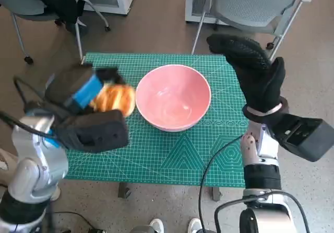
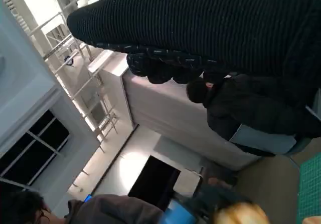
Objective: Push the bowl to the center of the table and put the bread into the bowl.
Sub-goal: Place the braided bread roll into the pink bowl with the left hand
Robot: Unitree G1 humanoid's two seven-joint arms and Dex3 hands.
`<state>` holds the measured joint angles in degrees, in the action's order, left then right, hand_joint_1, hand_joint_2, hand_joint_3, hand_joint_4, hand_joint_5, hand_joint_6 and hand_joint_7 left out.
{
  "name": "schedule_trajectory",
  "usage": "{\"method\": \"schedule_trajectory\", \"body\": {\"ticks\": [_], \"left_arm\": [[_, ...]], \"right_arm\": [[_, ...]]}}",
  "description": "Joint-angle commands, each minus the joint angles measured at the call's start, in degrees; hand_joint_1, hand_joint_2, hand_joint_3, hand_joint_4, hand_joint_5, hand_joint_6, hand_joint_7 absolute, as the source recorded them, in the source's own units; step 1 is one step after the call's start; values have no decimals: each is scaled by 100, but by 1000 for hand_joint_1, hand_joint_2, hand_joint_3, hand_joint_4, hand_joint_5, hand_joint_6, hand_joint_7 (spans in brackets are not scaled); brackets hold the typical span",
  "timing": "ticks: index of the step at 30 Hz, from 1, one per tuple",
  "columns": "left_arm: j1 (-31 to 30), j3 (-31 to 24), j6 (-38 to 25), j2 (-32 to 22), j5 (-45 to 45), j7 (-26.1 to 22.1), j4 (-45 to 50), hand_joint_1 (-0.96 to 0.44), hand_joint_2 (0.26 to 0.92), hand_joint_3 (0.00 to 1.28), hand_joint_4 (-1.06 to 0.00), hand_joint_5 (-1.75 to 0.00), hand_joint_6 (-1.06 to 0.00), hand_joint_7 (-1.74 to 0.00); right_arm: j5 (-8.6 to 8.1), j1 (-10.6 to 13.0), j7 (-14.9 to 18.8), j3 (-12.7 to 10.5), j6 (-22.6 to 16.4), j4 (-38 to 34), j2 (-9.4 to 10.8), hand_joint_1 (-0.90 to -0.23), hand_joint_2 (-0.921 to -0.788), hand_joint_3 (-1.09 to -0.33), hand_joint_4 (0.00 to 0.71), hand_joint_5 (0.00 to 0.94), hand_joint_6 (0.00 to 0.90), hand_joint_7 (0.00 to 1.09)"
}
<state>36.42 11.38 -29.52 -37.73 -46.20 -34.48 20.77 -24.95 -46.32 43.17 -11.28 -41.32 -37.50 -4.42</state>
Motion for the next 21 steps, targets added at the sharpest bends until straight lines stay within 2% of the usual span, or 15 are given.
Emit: {"method": "schedule_trajectory", "body": {"ticks": [1, 9, 14, 21], "left_arm": [[446, 105, 162, 183, -56, 81, -150, 3, 823, 169, -779, -1195, -743, -935], [1031, 404, 458, 613, -103, 288, -816, 3, 822, 165, -793, -1133, -731, -995], [1358, 612, 563, 900, -123, 331, -1240, 3, 863, 107, -780, -1113, -692, -1065], [1839, 851, 915, 1324, -59, 625, -2180, 2, 873, 94, -781, -1104, -678, -1088]], "right_arm": [[-20, 63, 56, -7, -2, -10, -28, -686, -921, -809, 51, 0, -1, 217], [-59, 108, 99, -32, 23, 48, -77, -689, -921, -809, 48, 0, -1, 217], [-89, 139, 122, -56, 59, 106, -126, -689, -921, -807, 49, 1, -1, 218], [-106, 185, 127, -62, 83, 178, -168, -691, -921, -804, 50, 1, -1, 221]]}}
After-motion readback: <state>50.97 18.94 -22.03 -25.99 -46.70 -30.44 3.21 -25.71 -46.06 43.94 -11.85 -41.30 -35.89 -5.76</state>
